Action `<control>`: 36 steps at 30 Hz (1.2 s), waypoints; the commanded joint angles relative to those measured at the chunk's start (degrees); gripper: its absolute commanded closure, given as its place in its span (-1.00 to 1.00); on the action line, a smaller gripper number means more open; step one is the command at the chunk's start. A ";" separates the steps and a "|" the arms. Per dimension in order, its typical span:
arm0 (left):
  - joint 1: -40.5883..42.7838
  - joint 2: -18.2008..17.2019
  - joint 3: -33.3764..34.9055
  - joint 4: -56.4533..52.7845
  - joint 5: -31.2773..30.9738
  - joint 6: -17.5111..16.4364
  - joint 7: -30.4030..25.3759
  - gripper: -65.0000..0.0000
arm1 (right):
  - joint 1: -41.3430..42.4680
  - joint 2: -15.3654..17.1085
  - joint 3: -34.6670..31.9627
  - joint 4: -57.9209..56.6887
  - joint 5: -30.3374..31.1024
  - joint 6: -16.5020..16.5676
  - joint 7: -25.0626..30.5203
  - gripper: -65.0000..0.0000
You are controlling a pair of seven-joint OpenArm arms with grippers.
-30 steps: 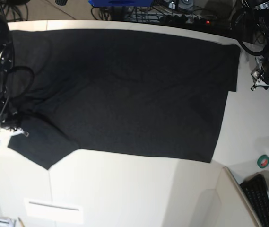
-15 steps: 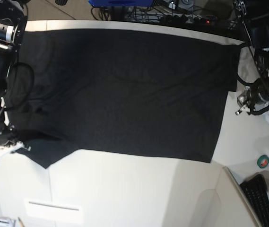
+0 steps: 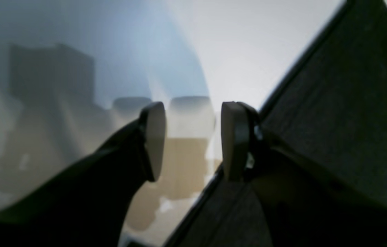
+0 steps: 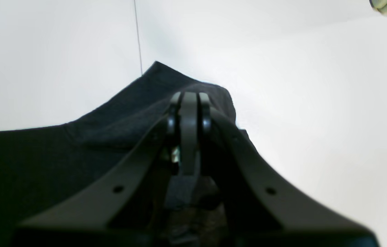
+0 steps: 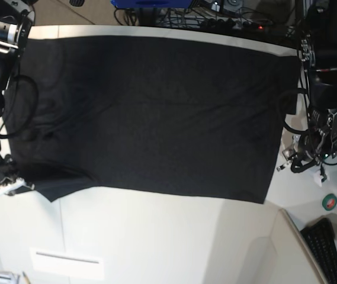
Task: Layout the t-shirt on the table in an organized manner, then fold the t-shirt properly
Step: 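Move the left gripper to the other hem corner and grasp it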
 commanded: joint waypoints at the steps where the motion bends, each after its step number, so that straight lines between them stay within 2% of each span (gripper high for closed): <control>1: -1.79 -0.51 0.78 -0.28 -0.28 -0.32 -1.12 0.20 | 1.36 0.96 0.04 1.12 0.46 0.24 1.33 1.00; 10: -0.82 2.04 2.27 -2.66 -0.36 -0.32 -1.30 0.27 | 1.36 0.96 0.30 1.21 0.46 0.33 1.33 1.00; 11: -0.65 1.95 2.27 -2.57 -0.36 -0.32 -1.30 0.38 | 1.27 0.96 0.30 1.21 0.46 0.33 1.33 1.00; 13: -0.56 1.86 2.18 -2.57 -0.36 -0.32 -1.30 0.85 | 0.74 0.96 0.30 1.21 0.46 0.33 1.33 1.00; 14: -0.56 1.86 2.10 -2.57 -0.36 -0.32 -1.30 1.00 | 0.74 0.96 0.30 1.21 0.46 0.33 1.33 1.00; 22: -0.82 1.69 2.01 -2.13 -0.28 -0.32 -1.12 1.00 | 0.66 0.96 0.30 1.03 0.46 0.33 1.33 1.00; 24: -0.12 0.63 1.92 0.86 -0.45 -0.32 -0.77 1.00 | 0.66 0.96 0.30 1.03 0.46 0.33 1.33 1.00; 27: 2.25 -0.16 0.78 6.93 -0.45 -0.32 3.62 1.00 | 0.66 0.96 0.30 0.77 0.46 0.33 1.33 1.00; 32: 5.24 -0.16 -7.84 15.28 -0.36 -0.32 10.83 1.00 | 0.66 0.96 0.12 0.77 0.46 0.33 1.33 1.00; 36: 7.18 -0.33 -10.12 20.29 -0.28 -0.32 13.73 1.00 | 0.66 0.96 -0.05 0.77 0.46 0.33 1.33 1.00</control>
